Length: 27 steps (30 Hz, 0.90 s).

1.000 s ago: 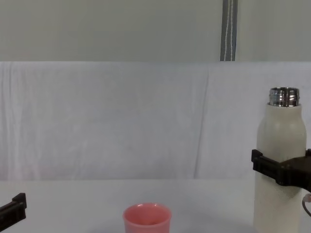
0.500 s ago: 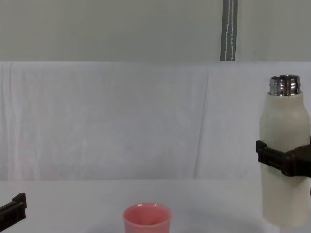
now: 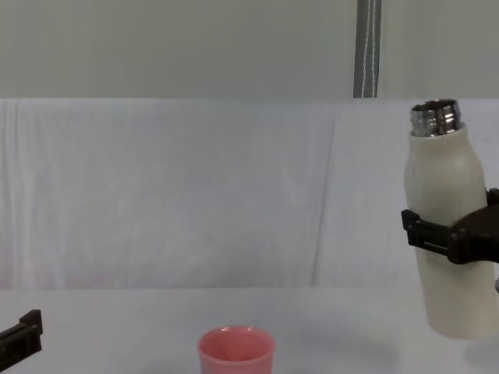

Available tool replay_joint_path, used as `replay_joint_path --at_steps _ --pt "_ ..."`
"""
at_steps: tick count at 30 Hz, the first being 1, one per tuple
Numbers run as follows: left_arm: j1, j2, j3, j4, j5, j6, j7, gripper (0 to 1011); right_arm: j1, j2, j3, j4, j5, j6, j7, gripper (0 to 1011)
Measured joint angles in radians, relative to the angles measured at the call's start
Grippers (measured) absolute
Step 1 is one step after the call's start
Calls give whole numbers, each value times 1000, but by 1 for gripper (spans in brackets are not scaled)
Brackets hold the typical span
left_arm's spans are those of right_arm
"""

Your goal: Grasp the thermos with one hand and pour water into the cup lid.

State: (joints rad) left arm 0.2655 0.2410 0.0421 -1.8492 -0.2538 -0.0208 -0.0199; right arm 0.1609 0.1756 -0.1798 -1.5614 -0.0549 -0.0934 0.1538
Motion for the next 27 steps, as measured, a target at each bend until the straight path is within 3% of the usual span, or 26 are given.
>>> replay_joint_path --at_steps 14,16,19,27 --pt "0 0 0 0 0 0 0 1001 25 56 -52 -41 -157 30 -8 950" --pt "0 0 0 0 0 0 0 1001 30 75 -76 -46 -217 34 -14 950" --pt "0 0 0 0 0 0 0 1001 35 84 -92 -46 -254 34 -16 950" --pt "0 0 0 0 0 0 0 1001 43 95 -128 -42 -313 30 -14 950"
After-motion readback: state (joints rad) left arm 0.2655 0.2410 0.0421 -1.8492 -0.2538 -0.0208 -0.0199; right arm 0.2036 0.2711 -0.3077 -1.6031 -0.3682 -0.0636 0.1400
